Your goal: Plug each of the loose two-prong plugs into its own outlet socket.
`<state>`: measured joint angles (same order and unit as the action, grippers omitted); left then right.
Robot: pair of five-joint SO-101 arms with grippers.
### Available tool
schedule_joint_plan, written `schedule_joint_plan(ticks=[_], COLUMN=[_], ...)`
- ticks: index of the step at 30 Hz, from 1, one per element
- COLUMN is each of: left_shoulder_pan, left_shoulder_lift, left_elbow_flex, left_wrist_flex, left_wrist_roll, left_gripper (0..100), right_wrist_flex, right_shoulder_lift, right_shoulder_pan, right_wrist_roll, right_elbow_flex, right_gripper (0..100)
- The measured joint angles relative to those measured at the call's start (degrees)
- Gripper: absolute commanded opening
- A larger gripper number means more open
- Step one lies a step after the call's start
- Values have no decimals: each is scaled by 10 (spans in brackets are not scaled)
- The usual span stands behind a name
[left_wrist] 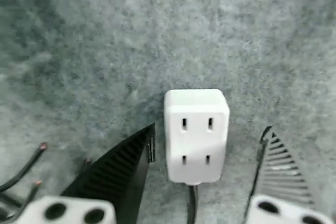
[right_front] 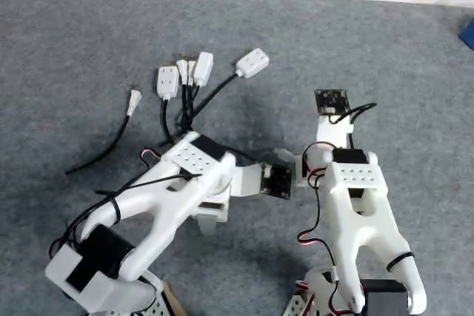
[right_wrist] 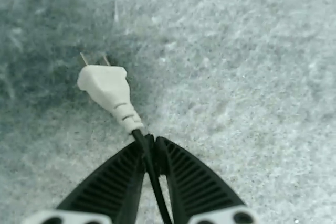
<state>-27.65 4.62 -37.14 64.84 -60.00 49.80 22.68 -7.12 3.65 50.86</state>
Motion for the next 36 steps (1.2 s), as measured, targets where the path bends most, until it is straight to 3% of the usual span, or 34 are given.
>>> schedule_joint_plan(ticks=[13, 18, 21, 25, 30, 36], left_shoulder_pan=[98, 142, 177, 205, 211, 280], left_shoulder_lift=[0, -4, -5, -5, -5, -5], left_elbow_flex=[249, 316, 326, 309, 256, 202], left_wrist_flex=[176, 186, 199, 201, 200, 135], left_wrist_roll=[11, 159, 309, 489, 533, 584], left_gripper=[316, 316, 316, 316, 316, 316], right_wrist_flex=[53, 164, 210, 190, 118, 102], right_shoulder_lift=[0, 0, 0, 0, 0, 0], right_shoulder_pan=[5, 11, -7, -61, -121, -142], right_wrist_roll=[93, 147, 160, 137, 83, 69], right_elbow_flex=[8, -64, -106, -127, -128, -123], right_gripper=[9, 30, 134, 251, 255, 255])
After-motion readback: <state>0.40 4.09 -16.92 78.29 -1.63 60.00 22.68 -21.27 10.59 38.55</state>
